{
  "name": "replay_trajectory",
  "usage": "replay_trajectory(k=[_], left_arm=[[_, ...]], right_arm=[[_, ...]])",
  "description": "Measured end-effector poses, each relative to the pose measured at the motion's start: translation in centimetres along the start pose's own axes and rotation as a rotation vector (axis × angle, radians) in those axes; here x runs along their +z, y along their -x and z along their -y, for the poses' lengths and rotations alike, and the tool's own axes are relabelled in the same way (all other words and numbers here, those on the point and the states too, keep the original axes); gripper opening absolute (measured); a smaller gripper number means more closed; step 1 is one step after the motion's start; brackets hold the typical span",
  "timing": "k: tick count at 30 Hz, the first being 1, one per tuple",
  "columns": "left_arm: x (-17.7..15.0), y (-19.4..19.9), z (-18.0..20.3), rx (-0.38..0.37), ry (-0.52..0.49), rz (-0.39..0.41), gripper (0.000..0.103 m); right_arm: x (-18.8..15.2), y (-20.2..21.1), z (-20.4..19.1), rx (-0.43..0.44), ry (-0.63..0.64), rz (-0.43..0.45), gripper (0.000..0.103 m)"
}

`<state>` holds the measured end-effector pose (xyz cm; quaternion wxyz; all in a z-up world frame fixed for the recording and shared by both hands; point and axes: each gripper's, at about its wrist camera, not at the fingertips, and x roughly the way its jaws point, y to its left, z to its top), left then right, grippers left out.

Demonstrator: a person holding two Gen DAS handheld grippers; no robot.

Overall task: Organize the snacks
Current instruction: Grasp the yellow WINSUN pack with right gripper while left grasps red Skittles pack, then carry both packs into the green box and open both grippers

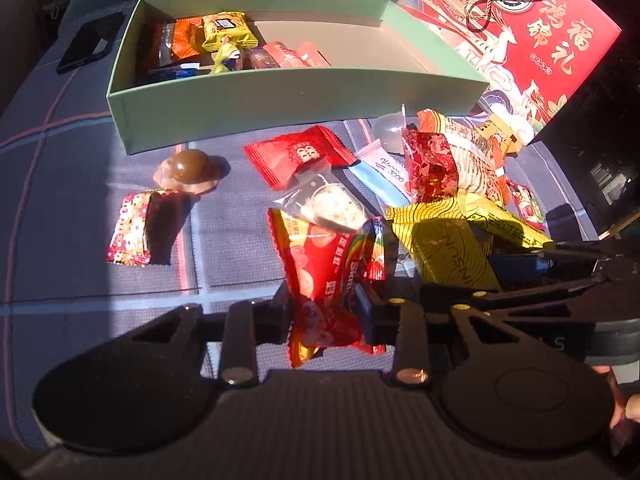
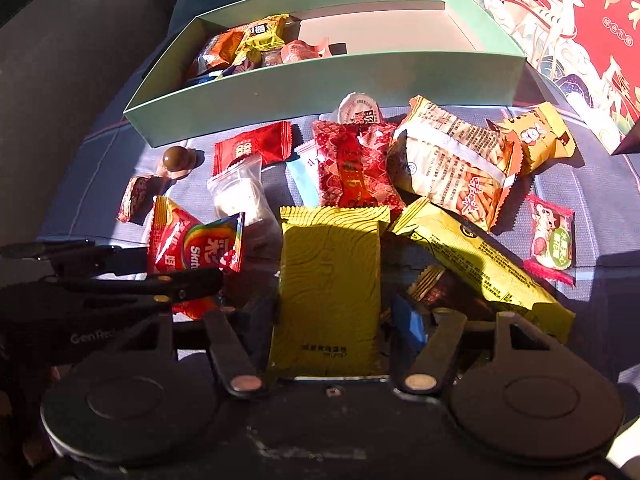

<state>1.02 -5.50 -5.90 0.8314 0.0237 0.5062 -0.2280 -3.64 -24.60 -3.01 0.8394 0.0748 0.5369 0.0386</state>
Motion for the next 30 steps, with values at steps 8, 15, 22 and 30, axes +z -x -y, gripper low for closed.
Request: replay_trajectory(k=[8, 15, 22, 30], left_arm=[[0.2, 2.3, -0.3, 0.004, 0.019, 0.030, 0.020], [2.5, 4.8, -0.2, -0.035, 0.038, 0.081, 0.019], [8.6, 5.3, 0.8, -0.037, 0.008, 0.142, 0.019], [18.1, 0.0, 1.0, -0.011, 0.023, 0.128, 0.019]], right_arm=[[-0.1, 1.4, -0.6, 0.014, 0.065, 0.044, 0.050], [1.8, 5.1, 1.1, 0.084, 0.016, 0.124, 0.050], [6.8, 6.2, 3.8, 0.100, -0.023, 0.191, 0.050], [16.9, 3.2, 7.7, 0.089, -0.067, 0.221, 0.051]])
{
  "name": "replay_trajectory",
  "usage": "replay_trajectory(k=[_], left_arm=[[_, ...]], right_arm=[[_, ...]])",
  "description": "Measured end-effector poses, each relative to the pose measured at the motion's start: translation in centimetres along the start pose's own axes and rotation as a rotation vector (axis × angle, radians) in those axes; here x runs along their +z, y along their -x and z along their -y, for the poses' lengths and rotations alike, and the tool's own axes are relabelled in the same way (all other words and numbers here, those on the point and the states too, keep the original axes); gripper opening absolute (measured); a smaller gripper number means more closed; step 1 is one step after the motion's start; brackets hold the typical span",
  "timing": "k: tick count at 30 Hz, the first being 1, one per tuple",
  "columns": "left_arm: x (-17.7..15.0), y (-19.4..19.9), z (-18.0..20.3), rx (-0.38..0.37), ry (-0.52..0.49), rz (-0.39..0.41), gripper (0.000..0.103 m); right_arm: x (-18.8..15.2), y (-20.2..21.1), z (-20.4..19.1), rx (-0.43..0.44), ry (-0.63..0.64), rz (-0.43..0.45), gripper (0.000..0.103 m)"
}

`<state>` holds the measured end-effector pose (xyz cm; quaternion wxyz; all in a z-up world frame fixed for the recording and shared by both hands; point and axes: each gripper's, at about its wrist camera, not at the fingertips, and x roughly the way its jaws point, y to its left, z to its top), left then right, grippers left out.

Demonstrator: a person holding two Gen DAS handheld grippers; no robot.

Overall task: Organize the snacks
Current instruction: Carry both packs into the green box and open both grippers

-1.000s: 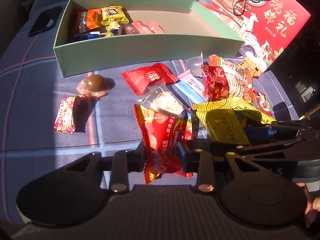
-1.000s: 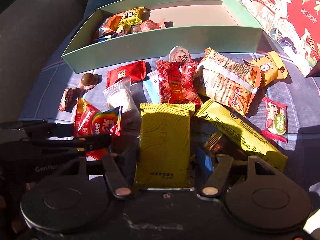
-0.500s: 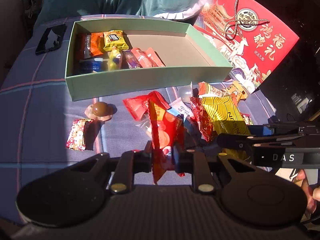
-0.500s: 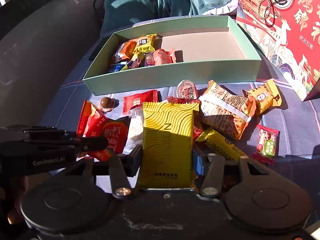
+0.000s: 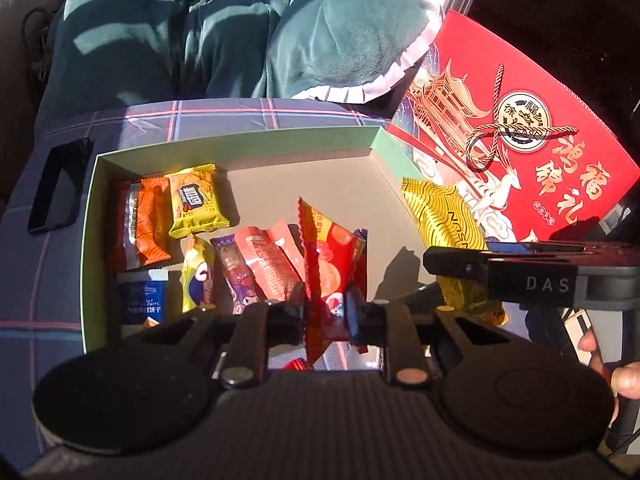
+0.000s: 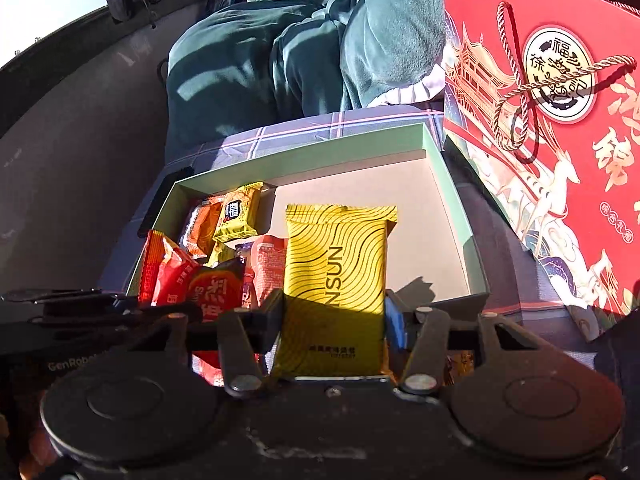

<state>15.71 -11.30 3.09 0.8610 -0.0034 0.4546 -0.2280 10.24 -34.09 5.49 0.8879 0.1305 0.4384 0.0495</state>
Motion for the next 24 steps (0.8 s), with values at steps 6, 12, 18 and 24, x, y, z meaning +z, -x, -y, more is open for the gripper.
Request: replay_trajectory(k=[6, 12, 18, 24], left_arm=[[5.0, -6.6, 0.1, 0.000, 0.047, -0.033, 0.019], [8.0, -12.0, 0.0, 0.007, 0.066, -0.070, 0.019], [9.6, -15.6, -0.7, 0.017, 0.091, -0.080, 0.019], [9.4, -16.0, -0.8, 0.129, 0.085, -0.038, 0.099]], right_arm=[[6.3, -5.9, 2.6, -0.016, -0.034, -0.024, 0.051], [9.8, -12.2, 5.1, -0.038, -0.050, -0.067, 0.051], [10.7, -14.8, 6.0, -0.035, -0.056, -0.066, 0.055], [10.5, -14.6, 5.9, 0.001, -0.102, -0.023, 0.096]])
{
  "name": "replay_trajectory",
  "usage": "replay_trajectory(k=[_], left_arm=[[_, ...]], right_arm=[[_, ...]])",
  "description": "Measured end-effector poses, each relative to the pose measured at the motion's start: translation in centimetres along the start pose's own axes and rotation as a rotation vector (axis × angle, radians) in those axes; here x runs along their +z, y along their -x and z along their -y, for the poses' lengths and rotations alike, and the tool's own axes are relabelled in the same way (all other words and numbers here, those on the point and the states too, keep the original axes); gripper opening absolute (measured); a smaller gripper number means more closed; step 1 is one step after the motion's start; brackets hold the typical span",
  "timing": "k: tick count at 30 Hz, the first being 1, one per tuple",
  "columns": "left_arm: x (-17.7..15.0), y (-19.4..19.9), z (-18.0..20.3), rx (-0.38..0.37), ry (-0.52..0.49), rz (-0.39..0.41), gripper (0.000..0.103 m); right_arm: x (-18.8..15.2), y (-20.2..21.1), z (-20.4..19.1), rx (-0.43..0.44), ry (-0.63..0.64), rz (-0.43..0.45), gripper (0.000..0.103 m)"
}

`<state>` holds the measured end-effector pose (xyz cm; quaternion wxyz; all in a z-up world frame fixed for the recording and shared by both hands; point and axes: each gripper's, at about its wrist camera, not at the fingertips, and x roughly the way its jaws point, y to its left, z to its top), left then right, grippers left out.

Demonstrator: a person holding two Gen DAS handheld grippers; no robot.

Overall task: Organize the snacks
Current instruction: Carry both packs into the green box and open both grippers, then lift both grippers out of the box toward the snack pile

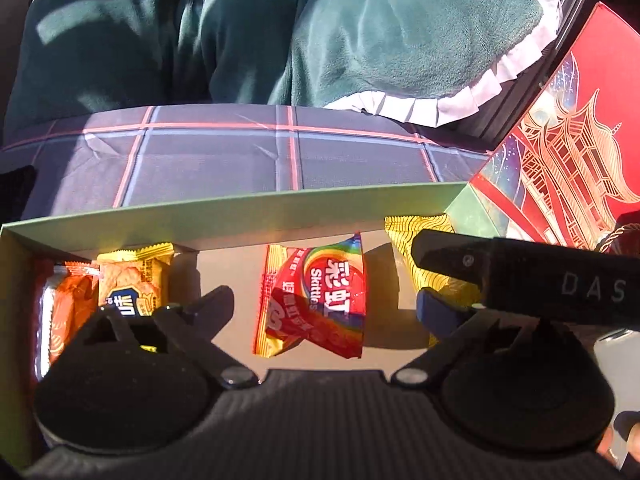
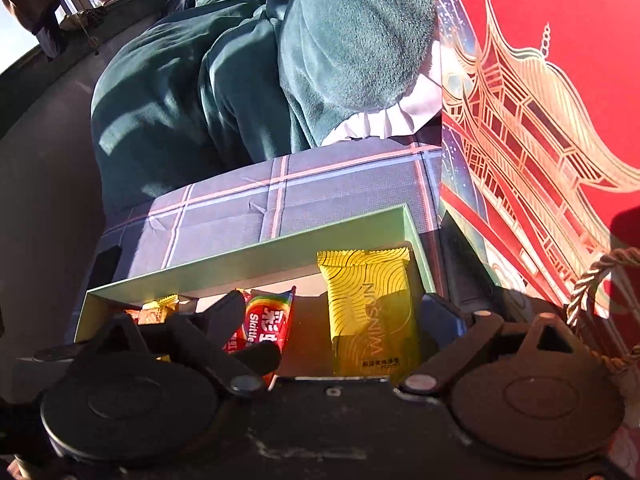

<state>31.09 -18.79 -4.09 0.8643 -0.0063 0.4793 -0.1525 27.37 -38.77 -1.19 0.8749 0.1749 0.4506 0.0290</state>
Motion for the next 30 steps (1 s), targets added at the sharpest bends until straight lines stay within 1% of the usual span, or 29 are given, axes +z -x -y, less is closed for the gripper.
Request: replay_trajectory(k=[1, 3, 6, 10, 15, 18, 23, 30], left_arm=[[-0.1, 0.0, -0.1, 0.003, 0.000, -0.008, 0.100], [-0.3, 0.2, -0.4, -0.007, 0.010, -0.034, 0.100], [-0.9, 1.1, -0.7, 0.005, 0.011, -0.043, 0.101], [-2.1, 3.4, -0.5, 0.023, 0.000, -0.034, 0.102], [-4.1, 6.8, 0.2, 0.024, -0.018, -0.016, 0.103], [-5.8, 8.9, 0.4, 0.017, -0.025, -0.008, 0.103], [-9.8, 11.6, 0.6, 0.002, -0.029, -0.023, 0.103], [-14.9, 13.1, 1.2, -0.013, -0.055, -0.067, 0.103]], right_arm=[[0.2, 0.0, -0.2, -0.003, 0.005, 0.001, 0.097], [0.0, 0.4, -0.6, -0.005, 0.013, 0.006, 0.102], [-0.5, 1.5, -1.1, -0.024, 0.037, 0.013, 0.103], [-1.5, 3.3, -1.4, -0.035, 0.048, 0.014, 0.103], [-3.2, 6.4, -1.4, -0.037, 0.046, 0.018, 0.103], [-4.7, 8.6, -1.2, -0.031, 0.049, 0.023, 0.103], [-8.0, 11.9, -1.2, -0.023, 0.057, 0.025, 0.103], [-13.0, 14.2, 0.0, -0.022, 0.042, -0.005, 0.103]])
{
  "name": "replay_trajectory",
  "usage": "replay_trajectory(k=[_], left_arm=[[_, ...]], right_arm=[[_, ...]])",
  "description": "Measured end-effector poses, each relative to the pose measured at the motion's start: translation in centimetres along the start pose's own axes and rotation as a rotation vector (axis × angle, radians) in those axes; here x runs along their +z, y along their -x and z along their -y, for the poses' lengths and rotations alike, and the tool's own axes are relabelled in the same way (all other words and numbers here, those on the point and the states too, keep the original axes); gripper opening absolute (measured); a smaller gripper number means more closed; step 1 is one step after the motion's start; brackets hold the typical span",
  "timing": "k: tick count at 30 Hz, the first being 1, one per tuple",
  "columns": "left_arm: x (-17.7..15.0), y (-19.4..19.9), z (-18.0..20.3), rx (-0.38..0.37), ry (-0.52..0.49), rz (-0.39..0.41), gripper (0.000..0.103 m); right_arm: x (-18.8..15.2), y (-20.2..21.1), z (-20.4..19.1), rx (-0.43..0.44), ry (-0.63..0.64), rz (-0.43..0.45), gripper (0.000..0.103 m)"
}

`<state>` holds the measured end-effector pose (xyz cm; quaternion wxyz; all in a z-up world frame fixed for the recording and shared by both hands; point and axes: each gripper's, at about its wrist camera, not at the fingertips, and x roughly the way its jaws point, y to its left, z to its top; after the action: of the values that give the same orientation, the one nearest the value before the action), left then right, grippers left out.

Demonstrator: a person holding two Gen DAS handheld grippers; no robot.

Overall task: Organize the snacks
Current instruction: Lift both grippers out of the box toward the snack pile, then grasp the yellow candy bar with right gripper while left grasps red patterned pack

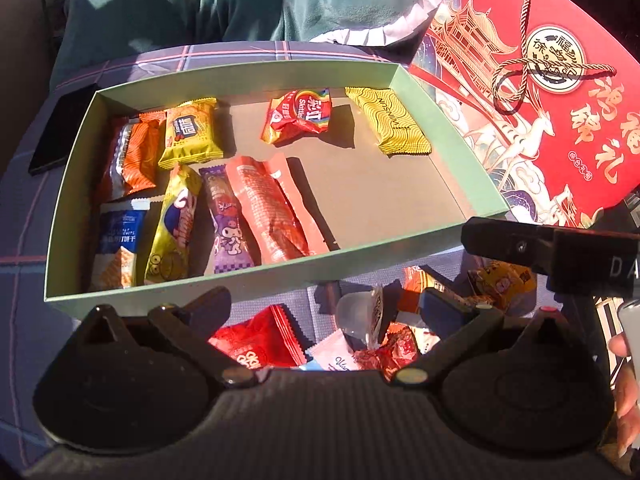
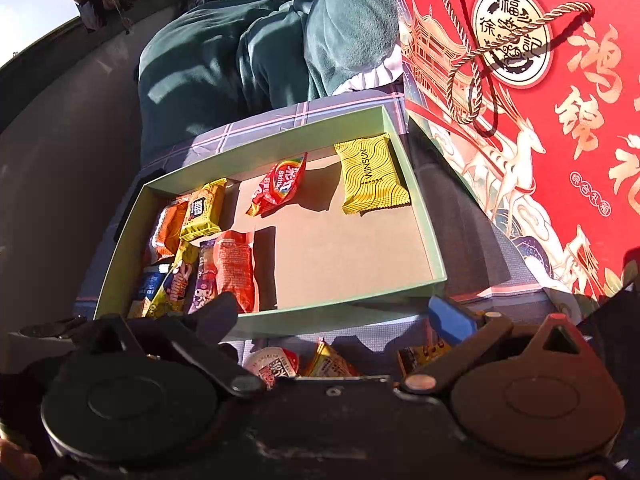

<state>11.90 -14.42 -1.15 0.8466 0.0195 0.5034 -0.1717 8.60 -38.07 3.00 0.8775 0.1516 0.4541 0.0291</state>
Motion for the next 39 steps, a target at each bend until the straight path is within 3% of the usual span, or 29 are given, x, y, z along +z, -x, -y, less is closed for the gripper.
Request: replay_trajectory(k=[6, 17, 26, 30, 35, 37, 38, 39], left_arm=[[-3.5, -1.2, 1.1, 0.018, -0.038, -0.066, 0.103], [-5.1, -2.7, 3.8, 0.059, -0.147, -0.077, 0.103], [-5.8, -3.6, 1.0, 0.102, -0.114, -0.097, 0.103], [-6.3, -3.2, -1.1, 0.093, -0.054, -0.101, 0.103], [-6.1, -2.4, -2.5, 0.109, -0.013, -0.085, 0.103], [-5.9, -2.1, -2.3, 0.109, -0.022, -0.068, 0.103], [-5.8, -1.9, -2.0, 0.108, -0.033, -0.059, 0.103], [-5.7, -1.8, -1.5, 0.106, -0.046, -0.051, 0.103]], right_arm=[[-3.4, 0.5, 1.8, -0.001, -0.046, -0.030, 0.103], [-6.0, 0.3, 3.8, -0.007, -0.098, -0.047, 0.103], [-7.3, 0.4, 3.0, 0.029, -0.066, -0.060, 0.101], [-9.3, 0.5, 2.6, 0.040, -0.043, -0.102, 0.078], [-11.0, 0.9, 1.7, 0.025, 0.035, -0.137, 0.063], [-11.6, 0.8, 1.1, 0.006, 0.080, -0.141, 0.054], [-12.1, 0.6, 0.8, -0.006, 0.105, -0.156, 0.041], [-12.4, 0.4, 0.8, -0.009, 0.111, -0.162, 0.039]])
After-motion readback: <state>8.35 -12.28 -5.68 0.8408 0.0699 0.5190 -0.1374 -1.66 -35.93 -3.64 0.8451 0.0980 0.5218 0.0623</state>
